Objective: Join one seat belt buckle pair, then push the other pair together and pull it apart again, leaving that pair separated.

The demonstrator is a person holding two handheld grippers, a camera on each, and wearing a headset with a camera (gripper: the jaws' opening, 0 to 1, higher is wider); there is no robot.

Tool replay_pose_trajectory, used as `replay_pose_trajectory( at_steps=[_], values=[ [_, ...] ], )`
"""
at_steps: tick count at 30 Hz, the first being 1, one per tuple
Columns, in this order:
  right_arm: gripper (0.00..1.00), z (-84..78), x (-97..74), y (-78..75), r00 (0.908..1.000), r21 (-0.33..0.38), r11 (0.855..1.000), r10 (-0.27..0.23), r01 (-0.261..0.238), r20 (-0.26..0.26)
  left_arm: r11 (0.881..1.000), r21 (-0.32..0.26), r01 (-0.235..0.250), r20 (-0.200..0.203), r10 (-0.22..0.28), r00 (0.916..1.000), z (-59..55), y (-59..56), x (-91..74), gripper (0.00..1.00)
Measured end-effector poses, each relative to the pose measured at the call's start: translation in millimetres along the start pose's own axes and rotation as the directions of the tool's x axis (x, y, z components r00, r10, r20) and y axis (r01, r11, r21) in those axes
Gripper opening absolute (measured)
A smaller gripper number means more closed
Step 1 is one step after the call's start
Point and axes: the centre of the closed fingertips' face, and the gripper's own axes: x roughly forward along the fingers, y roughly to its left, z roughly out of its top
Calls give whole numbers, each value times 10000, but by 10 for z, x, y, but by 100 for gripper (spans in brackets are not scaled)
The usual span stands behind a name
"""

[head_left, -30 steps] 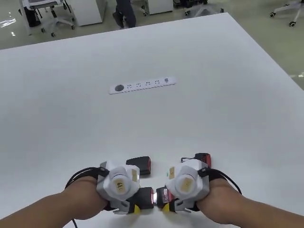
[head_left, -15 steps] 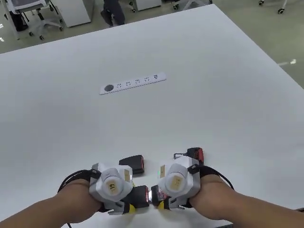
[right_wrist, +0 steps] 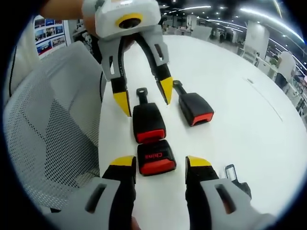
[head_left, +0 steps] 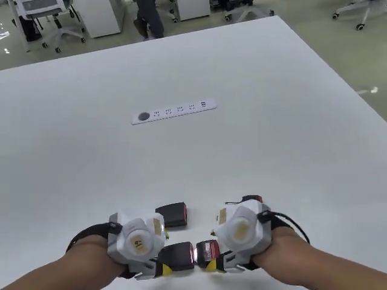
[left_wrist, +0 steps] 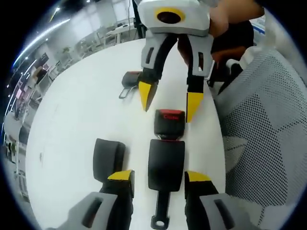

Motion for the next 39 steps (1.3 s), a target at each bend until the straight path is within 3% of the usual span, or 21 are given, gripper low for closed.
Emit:
replay_pose_trajectory(
  at_steps=[2, 5, 8, 11, 14, 17, 21, 22, 28, 30, 31, 39],
  values=[
    [37, 17, -49, -77, 9993, 366, 9993, -28, 14, 385, 9997, -230, -91, 336, 99, 9994, 48, 91, -53, 43],
    [33, -33, -165, -286, 9985, 684, 9974, -261, 228, 474, 9981, -526, -328, 663, 362, 9971, 137, 253, -94, 45],
    [33, -84, -247, -532, 9964, 891, 9941, -662, 613, 527, 9969, -548, -568, 540, 598, 9967, 146, 462, -40, 49],
    [34, -157, -320, -735, 9927, 219, 9931, -1157, 1150, 345, 9971, -333, -688, 314, 698, 9971, 128, 596, 9, 51],
    [35, -240, -378, -868, 9894, 91, 9896, -1438, 1437, 211, 9959, -379, -820, 102, 824, 9965, 80, 772, 81, 54],
    [34, -357, -417, -1026, 9856, 66, 9856, -1692, 1691, 58, 9955, -461, -824, -129, 818, 9966, 18, 857, 137, 52],
    [33, -502, -425, -1121, 9856, 168, 9856, -1682, 1686, -188, 9978, -270, -604, -489, 590, 9971, -131, 921, 280, 50],
    [33, -527, -433, -1129, 9867, 181, 9868, -1606, 1611, -265, 9984, -156, -549, -536, 539, 9971, -94, 880, 264, 49],
    [34, -708, -368, -1163, 9905, 89, 9924, -1217, 1225, -635, 9998, 50, -209, -750, 212, 9970, -129, 905, 414, 47],
    [34, -678, -393, -1143, 9917, 58, 9937, -1112, 1118, -641, 9998, 139, -106, -763, 116, 9970, -115, 903, 449, 45],
    [34, -680, -384, -1145, 9920, -13, 9942, -1072, 1073, -664, 9999, 80, 87, -523, -83, 9986, -63, 888, 455, 42],
    [32, -729, -332, -1141, 9915, -766, 9957, -615, 529, -1151, 9980, 447, 442, -561, -417, 9976, -42, 850, 479, 34]
  ],
)
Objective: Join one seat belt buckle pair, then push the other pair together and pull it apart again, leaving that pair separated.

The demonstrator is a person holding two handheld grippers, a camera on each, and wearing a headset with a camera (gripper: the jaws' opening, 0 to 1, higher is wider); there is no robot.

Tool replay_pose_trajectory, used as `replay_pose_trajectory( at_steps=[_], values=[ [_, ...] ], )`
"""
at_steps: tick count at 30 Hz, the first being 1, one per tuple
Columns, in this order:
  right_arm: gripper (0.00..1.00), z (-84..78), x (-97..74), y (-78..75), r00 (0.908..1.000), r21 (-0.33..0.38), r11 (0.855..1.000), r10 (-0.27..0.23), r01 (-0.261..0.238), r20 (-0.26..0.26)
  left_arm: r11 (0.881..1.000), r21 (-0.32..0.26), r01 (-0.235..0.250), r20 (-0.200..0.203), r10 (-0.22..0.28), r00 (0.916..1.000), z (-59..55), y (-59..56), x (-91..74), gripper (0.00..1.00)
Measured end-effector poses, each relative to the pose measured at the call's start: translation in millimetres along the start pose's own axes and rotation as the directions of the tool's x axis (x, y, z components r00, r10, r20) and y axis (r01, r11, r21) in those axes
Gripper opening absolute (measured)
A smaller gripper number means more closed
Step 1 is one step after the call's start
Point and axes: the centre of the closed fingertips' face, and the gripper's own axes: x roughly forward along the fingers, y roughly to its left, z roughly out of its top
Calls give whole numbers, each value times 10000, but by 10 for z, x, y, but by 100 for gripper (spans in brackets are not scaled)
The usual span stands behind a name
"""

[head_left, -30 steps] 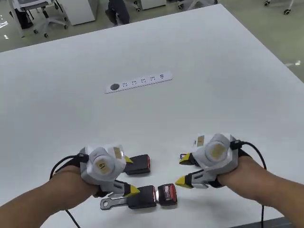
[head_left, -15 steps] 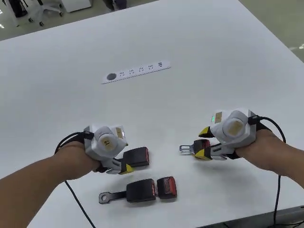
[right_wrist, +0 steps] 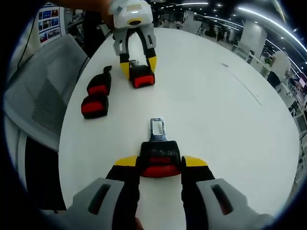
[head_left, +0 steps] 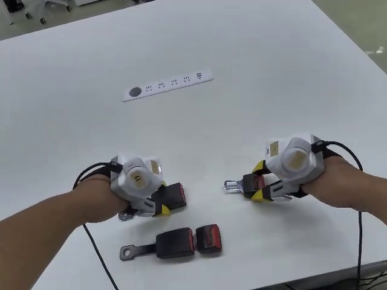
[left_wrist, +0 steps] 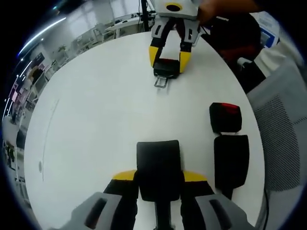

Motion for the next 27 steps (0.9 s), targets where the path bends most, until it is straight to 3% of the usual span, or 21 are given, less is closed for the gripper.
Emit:
replay_pose_trajectory(
  at_steps=[8, 27],
  values=[
    [32, 1, 10, 12, 9994, -328, 9990, 302, -307, -136, 9990, 416, 149, -62, -147, 9999, 38, -41, -10, 33],
    [33, -14, 33, 30, 9983, -675, 9970, 354, -385, -459, 9987, 433, 279, -248, -269, 9993, 25, -42, -19, 33]
  ],
)
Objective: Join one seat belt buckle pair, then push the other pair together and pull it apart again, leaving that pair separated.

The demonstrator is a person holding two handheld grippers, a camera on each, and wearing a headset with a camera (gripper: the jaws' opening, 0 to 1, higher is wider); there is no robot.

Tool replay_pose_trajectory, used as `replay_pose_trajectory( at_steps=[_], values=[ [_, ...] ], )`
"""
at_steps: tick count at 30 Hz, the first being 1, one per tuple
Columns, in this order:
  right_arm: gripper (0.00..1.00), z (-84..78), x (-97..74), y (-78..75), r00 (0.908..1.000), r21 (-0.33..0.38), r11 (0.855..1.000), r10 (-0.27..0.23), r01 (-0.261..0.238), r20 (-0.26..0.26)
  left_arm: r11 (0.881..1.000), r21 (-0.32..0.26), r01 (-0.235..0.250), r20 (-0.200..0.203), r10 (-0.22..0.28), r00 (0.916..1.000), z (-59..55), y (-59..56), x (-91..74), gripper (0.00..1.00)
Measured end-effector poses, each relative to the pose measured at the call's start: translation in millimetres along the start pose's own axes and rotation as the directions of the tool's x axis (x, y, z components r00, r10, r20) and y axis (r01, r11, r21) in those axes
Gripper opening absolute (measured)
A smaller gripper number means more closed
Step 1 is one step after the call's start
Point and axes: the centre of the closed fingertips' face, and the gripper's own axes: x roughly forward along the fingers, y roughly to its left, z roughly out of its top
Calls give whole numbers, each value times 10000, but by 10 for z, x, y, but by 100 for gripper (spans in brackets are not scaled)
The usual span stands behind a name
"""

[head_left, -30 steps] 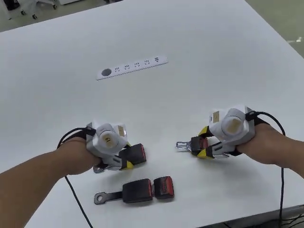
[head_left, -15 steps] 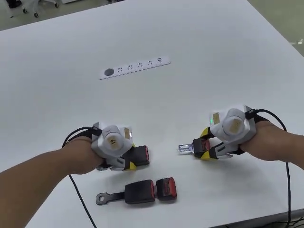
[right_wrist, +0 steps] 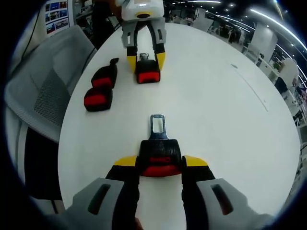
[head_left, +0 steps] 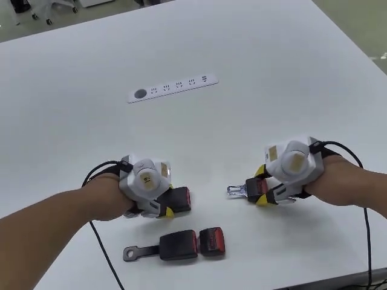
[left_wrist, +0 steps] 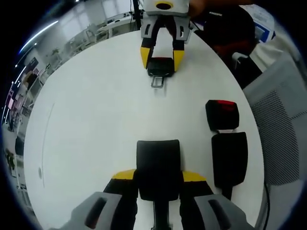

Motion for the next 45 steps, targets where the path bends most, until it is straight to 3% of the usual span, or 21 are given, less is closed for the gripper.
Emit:
replay_pose_trajectory(
  at_steps=[13, 26, 33, 37, 45],
  values=[
    [33, -12, 4, -7, 9999, 34, 9999, 116, -116, -28, 10000, -61, 47, -49, -47, 10000, -46, 34, 27, 33],
    [33, -21, 24, -19, 9998, 187, 9996, 195, -194, -48, 9999, 2, -117, 114, 117, 9999, -7, 2, 3, 33],
    [33, 40, 45, -18, 9994, 14, 9999, 124, -123, -316, 9999, 106, -97, 81, 96, 9999, 12, -8, -2, 33],
    [33, 117, 98, -30, 9999, 54, 10000, 29, -28, -140, 9998, 99, -172, 152, 170, 9997, 25, -20, -15, 33],
    [33, 486, 295, 57, 9983, 165, 9998, 71, -81, 571, 9999, 21, -135, 106, 135, 9999, 18, -6, -4, 33]
  ],
)
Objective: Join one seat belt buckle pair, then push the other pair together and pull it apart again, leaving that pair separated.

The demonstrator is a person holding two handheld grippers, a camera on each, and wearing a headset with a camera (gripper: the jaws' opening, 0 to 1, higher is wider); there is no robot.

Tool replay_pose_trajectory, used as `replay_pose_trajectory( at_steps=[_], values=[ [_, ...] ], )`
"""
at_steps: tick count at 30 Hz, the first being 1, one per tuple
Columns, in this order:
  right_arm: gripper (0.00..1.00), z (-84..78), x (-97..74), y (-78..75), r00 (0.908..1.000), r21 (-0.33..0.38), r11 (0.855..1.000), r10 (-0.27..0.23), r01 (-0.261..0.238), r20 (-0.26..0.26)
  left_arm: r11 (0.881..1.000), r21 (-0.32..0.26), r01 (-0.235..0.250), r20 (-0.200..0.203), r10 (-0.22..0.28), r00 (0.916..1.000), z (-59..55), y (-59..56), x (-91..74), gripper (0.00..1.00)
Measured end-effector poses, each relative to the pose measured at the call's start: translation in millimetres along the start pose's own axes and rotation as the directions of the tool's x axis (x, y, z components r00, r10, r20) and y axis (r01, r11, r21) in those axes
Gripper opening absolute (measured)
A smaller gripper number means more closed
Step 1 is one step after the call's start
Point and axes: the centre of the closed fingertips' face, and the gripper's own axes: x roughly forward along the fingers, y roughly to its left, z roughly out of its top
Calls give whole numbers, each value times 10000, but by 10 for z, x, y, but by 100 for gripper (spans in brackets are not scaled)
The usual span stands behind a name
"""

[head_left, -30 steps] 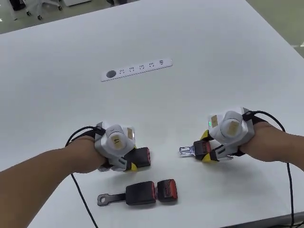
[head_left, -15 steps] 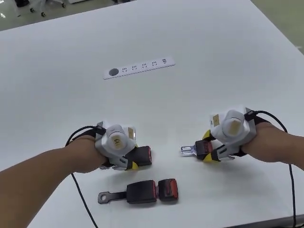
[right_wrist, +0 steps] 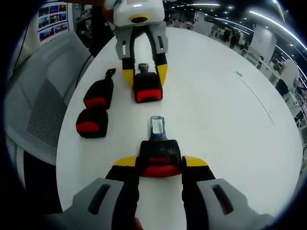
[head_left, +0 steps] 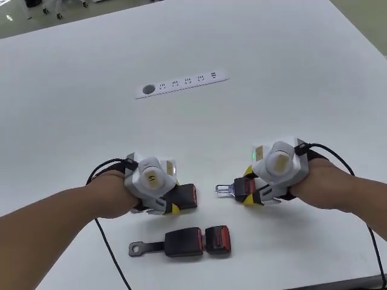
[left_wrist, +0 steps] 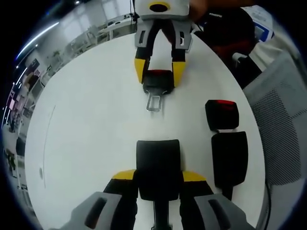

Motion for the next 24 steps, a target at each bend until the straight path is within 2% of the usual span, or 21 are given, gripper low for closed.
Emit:
replay_pose_trajectory(
  at_steps=[7, 13, 24],
  values=[
    [33, 203, 162, 62, 9991, -142, 9998, 170, -165, 377, 10000, -84, 5, -96, -6, 10000, -15, 10, 9, 33],
    [33, 266, 216, 81, 9985, -61, 9999, 130, -127, 532, 9999, -123, 33, -123, -34, 9999, -32, 22, 18, 33],
    [33, 276, 201, 98, 9995, -396, 9992, 17, -4, 326, 9996, -286, 26, -131, -30, 9999, -43, 32, 29, 33]
  ],
)
